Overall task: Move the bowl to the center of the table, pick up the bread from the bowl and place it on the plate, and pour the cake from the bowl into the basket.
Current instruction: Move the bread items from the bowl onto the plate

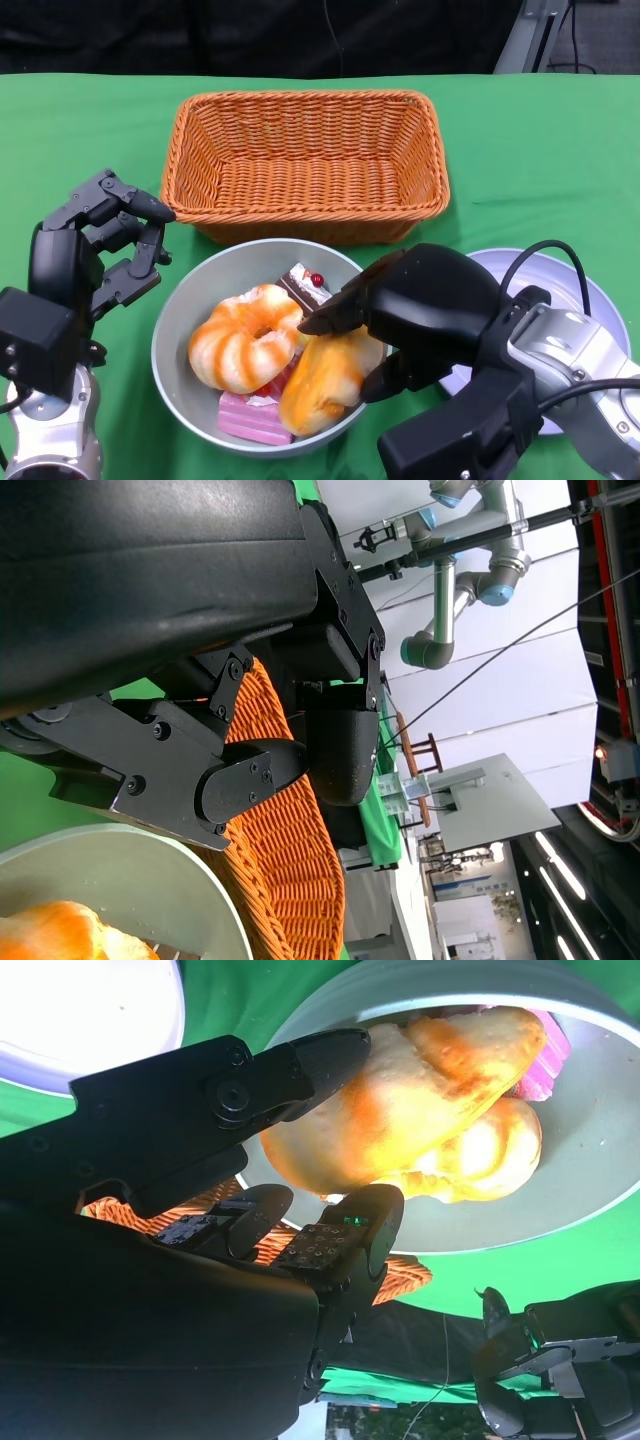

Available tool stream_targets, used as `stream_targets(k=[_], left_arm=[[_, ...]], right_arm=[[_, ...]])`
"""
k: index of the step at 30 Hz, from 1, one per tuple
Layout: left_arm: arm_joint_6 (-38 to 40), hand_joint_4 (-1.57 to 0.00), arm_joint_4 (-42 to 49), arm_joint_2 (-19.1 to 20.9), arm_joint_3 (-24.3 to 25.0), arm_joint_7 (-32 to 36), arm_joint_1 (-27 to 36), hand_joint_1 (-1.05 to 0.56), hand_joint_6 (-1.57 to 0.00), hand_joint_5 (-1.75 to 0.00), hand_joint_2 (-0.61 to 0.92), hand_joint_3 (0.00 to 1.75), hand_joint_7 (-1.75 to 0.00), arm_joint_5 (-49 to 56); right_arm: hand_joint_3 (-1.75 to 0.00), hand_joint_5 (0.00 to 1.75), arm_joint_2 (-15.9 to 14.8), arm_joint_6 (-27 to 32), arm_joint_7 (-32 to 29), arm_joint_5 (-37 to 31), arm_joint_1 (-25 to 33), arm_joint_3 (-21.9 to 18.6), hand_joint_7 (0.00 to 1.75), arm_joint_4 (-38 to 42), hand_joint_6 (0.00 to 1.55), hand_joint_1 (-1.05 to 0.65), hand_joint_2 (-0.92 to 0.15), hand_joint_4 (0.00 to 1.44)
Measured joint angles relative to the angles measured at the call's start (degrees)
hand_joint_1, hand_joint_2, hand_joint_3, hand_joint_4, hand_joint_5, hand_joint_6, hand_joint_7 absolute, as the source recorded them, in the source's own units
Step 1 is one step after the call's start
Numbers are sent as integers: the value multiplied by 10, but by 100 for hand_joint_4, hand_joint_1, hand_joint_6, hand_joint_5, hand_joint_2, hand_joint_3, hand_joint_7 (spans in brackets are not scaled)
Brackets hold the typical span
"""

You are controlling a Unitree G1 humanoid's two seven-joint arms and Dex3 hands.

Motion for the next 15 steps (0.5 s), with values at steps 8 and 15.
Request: stream_targets(k=[8, 15], left_arm=[[0, -79, 0, 0, 0, 0, 0, -14, -77, -170, 74, 79, -126, -1], [0, -79, 0, -1, -1, 0, 0, -14, -77, -170, 74, 79, -127, -1]], right_arm=[[0, 0, 1, 2, -15, -18, -1, 11, 0, 11, 62, -62, -89, 63], [0, 0, 8, 4, -52, -55, -3, 20, 0, 27, 62, -66, -87, 64]])
